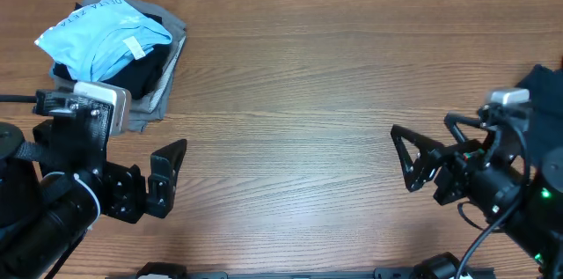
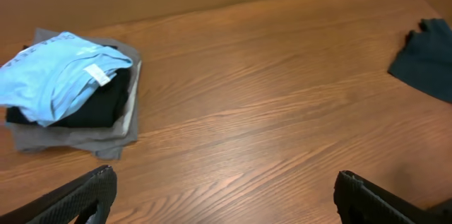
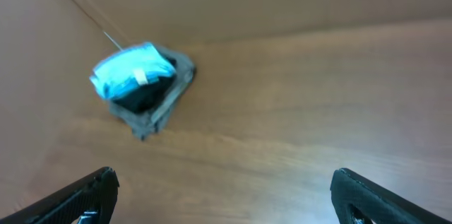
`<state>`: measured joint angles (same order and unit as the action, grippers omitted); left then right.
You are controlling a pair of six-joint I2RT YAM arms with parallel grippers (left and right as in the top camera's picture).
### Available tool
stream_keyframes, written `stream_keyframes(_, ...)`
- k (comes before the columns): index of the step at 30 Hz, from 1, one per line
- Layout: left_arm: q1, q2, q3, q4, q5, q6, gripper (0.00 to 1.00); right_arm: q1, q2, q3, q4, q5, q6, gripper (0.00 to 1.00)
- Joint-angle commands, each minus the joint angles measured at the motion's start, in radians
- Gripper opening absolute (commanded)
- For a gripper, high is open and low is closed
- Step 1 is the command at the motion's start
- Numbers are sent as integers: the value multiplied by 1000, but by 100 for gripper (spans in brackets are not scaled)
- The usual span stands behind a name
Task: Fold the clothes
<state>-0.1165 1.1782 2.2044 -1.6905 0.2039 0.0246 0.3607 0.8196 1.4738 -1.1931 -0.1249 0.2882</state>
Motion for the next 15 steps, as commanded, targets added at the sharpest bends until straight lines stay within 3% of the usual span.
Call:
stream_keyframes(1,-7,13,-6,2,-31,-25,100,-3,3,13,-55,9,-1,100)
stream_keyframes(10,-7,16,-6,2,-31,-25,100,-10,-8,11,-174,42,-29,100)
stream_keyframes(12,-7,17,-6,1,-31,-25,100,-40,-40,-15,-61,161,-50,100)
stream_keyframes(15,-7,17,-6,2,-31,-25,100,-104,-120,-134,205,182,-161,100)
